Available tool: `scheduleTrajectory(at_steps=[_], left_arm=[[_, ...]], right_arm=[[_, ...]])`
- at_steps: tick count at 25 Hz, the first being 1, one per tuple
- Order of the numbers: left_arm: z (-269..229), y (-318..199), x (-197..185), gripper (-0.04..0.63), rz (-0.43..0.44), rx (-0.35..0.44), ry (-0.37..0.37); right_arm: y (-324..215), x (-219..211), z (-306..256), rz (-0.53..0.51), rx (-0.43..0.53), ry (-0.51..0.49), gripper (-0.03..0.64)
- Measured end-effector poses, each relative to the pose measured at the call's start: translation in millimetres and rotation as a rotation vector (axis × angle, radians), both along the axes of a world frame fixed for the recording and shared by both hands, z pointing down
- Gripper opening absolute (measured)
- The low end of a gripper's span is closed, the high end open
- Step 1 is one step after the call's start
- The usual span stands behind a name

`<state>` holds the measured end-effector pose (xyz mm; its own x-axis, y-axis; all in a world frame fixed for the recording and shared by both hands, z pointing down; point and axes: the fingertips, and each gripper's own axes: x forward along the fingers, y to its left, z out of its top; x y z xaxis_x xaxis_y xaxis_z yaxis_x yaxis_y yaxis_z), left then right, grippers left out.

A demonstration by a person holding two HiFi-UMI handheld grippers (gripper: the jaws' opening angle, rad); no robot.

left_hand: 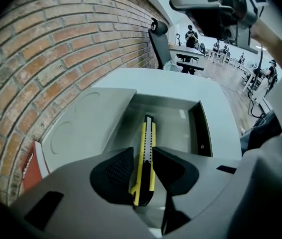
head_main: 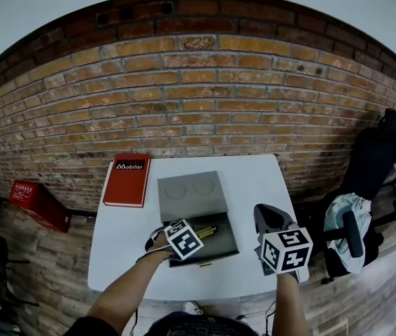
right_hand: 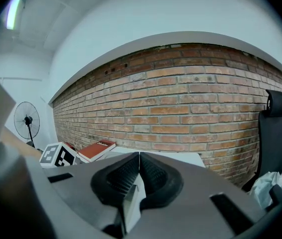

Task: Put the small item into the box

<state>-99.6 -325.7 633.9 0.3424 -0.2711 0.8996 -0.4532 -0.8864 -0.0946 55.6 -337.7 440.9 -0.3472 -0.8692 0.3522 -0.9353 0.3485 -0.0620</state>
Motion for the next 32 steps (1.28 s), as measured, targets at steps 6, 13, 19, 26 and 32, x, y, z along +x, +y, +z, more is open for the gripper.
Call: scheduleTrajectory(at_steps=[6,13,19,26,32], left_arm=[[-43,-14,-7,0.101,-0.160,0.091,0.128],[-98,-15,-28,0.080,-0.310,0.214,0.240],[-150,-8,-47,0.064,-0.447,0.352,0.327],[-206,11,-65,0.060,-0.621,0.504,0.474],[-233,37,-77,0.052,-0.709,0.607,0.525]], right_arm=[[1,-13,-1,-0.067,-0.002,-0.004,0.020],[5,-35,-12,-0.163,0.019,-0.015,0.020],[15,-48,-23,-0.234,0.044,-0.026,0.020],[25,-44,-39,-0.280,0.076,-0.042,0.020],[35,-40,-50,-0.315,0.102,-0.049,0.020]])
